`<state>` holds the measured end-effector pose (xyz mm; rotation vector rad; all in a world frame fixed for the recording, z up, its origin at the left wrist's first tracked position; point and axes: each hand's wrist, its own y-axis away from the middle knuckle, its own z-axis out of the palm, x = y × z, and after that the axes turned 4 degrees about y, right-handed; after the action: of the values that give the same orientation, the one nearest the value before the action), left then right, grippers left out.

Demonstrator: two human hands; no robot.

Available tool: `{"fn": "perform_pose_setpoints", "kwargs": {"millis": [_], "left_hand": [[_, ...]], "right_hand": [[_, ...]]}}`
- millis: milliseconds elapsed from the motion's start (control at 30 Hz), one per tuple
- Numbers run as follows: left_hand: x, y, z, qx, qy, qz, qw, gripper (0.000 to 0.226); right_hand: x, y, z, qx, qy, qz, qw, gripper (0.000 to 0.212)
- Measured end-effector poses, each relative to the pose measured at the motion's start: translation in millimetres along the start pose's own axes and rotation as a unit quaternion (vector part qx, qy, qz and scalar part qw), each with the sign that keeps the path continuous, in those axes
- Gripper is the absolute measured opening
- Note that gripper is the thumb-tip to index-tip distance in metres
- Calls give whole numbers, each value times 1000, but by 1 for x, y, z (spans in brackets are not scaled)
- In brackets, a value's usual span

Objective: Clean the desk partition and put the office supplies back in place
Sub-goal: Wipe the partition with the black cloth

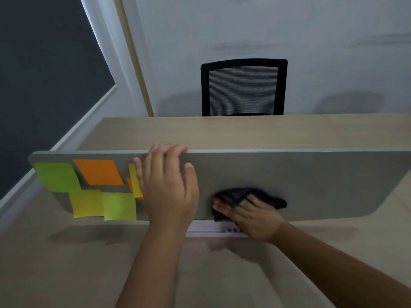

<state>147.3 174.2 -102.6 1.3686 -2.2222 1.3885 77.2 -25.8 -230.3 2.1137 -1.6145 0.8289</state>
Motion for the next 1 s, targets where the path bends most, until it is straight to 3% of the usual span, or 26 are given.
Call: {"fn": "perform_pose_setpoints", "kwargs": {"millis": [33, 133, 200, 300, 333, 400, 500, 567, 633, 700, 733, 800, 867, 933, 1000], "left_hand": [[8, 3, 4, -13, -8, 11, 1000, 35], [32, 8, 16, -50, -8, 60, 997, 39], [39, 11, 21, -62, -2, 81, 995, 40], [38, 12, 24, -66, 4, 84, 994, 41], [37, 11, 24, -65, 5, 80, 995, 42], [37, 13, 25, -62, 10, 73, 995, 42], [38, 14, 29, -49, 13, 70, 996, 41], [37, 15, 33, -35, 12, 71, 997, 40], [37, 16, 37, -20, 6, 72, 997, 39], [38, 16, 41, -12, 4, 70, 997, 39], [38, 17, 43, -7, 7, 69, 998, 39], [38, 18, 44, 4, 16, 70, 997, 39], [39, 16, 47, 9, 21, 71, 997, 38], [38, 17, 49, 11, 18, 71, 997, 38], [38, 19, 49, 13, 24, 72, 997, 37]], "right_hand": [[-4, 10, 9, -85, 14, -67, 994, 57], [3, 27, 16, -141, -26, -127, 981, 58], [24, 26, 7, 4, -55, -31, 998, 62], [76, 21, -17, 245, -52, 160, 955, 65], [90, 19, -19, 299, -19, 197, 934, 63], [96, 21, -13, 333, 16, 221, 917, 63], [62, 44, 29, 250, -13, 174, 952, 66], [30, 65, 55, 77, -60, 73, 993, 68], [16, 78, 76, -95, -59, -65, 992, 70], [25, 83, 76, -143, -107, -106, 978, 66], [31, 85, 72, -109, -101, -94, 984, 66], [61, 82, 51, 91, -105, 42, 989, 67], [102, 81, 30, 262, -65, 181, 946, 65], [124, 81, 24, 341, -29, 250, 906, 64], [116, 81, 33, 348, -37, 284, 893, 64]]}}
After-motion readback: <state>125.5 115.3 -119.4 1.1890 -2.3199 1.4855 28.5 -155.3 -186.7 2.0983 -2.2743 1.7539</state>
